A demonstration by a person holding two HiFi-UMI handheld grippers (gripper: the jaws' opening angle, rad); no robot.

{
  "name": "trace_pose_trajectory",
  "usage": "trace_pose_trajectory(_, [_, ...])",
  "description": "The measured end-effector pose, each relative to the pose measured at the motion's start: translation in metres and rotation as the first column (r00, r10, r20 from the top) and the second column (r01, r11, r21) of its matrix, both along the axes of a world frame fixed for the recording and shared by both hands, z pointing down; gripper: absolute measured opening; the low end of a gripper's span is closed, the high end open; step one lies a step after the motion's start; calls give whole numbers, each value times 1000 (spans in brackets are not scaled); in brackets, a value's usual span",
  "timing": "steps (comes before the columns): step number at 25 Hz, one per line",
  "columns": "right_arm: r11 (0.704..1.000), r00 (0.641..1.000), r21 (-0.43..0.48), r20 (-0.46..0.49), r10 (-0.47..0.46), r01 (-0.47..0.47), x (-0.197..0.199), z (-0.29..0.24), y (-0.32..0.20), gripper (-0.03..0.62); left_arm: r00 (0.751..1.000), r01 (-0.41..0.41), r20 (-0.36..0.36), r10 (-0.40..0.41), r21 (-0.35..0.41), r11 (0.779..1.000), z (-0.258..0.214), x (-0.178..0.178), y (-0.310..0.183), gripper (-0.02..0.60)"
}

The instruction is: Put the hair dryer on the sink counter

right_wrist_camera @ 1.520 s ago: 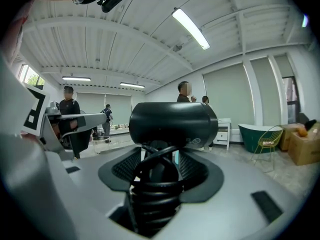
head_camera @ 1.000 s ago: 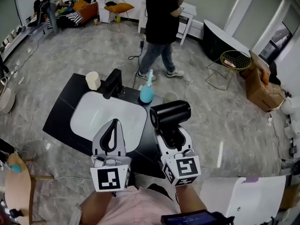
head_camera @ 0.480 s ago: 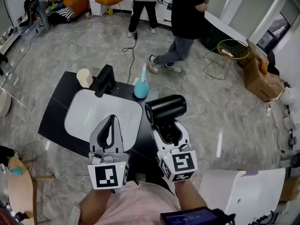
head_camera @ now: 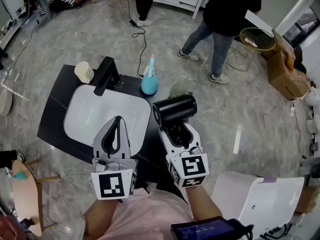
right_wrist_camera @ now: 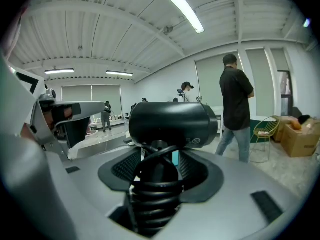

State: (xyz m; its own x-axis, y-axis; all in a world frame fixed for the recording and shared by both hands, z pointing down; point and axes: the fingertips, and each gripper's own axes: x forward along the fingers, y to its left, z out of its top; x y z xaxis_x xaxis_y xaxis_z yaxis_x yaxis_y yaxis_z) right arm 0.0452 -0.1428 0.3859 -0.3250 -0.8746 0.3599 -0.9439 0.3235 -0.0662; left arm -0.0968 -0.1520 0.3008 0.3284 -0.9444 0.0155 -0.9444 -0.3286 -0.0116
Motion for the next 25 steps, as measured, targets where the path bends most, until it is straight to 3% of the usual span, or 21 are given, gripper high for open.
trace_pose_trajectory(25, [965, 1000, -261, 16, -4, 8, 15, 122, -7, 242, 998, 15, 61, -4, -191, 981, 77, 13, -20, 9])
